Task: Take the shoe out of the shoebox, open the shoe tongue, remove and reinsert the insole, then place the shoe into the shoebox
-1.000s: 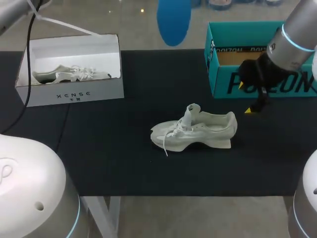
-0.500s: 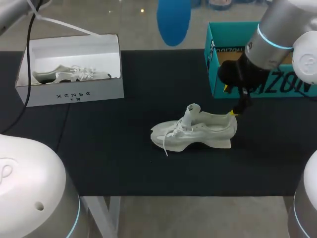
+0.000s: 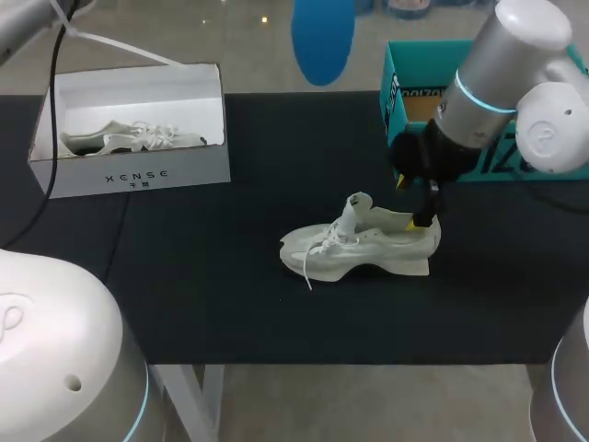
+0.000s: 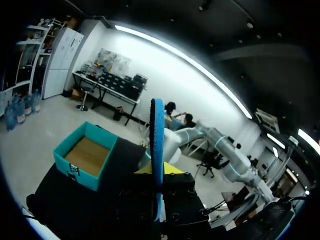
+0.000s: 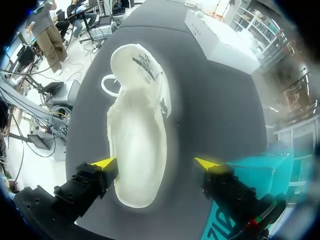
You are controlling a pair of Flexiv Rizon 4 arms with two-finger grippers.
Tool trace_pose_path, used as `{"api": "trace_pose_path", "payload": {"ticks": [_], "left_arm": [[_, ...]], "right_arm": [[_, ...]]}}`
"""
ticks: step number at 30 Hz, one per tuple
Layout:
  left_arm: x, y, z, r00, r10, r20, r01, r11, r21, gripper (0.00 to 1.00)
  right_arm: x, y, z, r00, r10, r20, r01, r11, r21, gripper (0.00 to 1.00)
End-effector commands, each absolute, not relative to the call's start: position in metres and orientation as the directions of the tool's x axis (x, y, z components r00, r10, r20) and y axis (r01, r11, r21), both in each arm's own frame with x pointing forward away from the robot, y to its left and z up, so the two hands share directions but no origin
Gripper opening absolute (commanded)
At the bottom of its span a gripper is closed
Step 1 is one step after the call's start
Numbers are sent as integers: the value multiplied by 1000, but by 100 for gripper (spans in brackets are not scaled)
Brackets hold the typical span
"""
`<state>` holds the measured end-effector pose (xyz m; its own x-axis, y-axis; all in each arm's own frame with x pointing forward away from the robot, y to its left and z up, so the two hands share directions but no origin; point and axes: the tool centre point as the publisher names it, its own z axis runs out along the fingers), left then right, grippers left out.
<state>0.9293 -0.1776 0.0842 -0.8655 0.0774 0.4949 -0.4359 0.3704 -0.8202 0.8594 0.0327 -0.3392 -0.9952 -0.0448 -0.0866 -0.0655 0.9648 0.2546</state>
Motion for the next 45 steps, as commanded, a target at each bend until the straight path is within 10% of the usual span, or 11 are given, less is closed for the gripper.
{"api": "trace_pose_path", "payload": {"ticks": [1, 15, 16, 17, 18, 45], "left_arm": [[930, -177, 84, -865, 79, 495, -435, 371, -820, 0], [930, -177, 84, -865, 79, 495, -435, 371, -820, 0], [930, -177, 84, -865, 79, 495, -435, 371, -820, 0], [930, -177, 84, -865, 79, 495, -435, 371, -820, 0], [930, -177, 84, -865, 79, 495, -435, 371, -820, 0], [930, -177, 84, -865, 79, 495, -435, 371, -820, 0]], "right_arm": [[865, 40, -358, -996, -32, -83, -49, 977, 208, 100], [869, 48, -385, -994, -53, -94, -64, 990, 123, 100], [869, 48, -385, -994, -57, -92, -68, 990, 123, 79], [868, 48, -387, -994, -66, -86, -77, 989, 128, 3], [868, 47, -388, -994, -65, -85, -76, 989, 128, 0], [865, 21, -343, -988, -29, -154, -53, 987, 154, 0]]}}
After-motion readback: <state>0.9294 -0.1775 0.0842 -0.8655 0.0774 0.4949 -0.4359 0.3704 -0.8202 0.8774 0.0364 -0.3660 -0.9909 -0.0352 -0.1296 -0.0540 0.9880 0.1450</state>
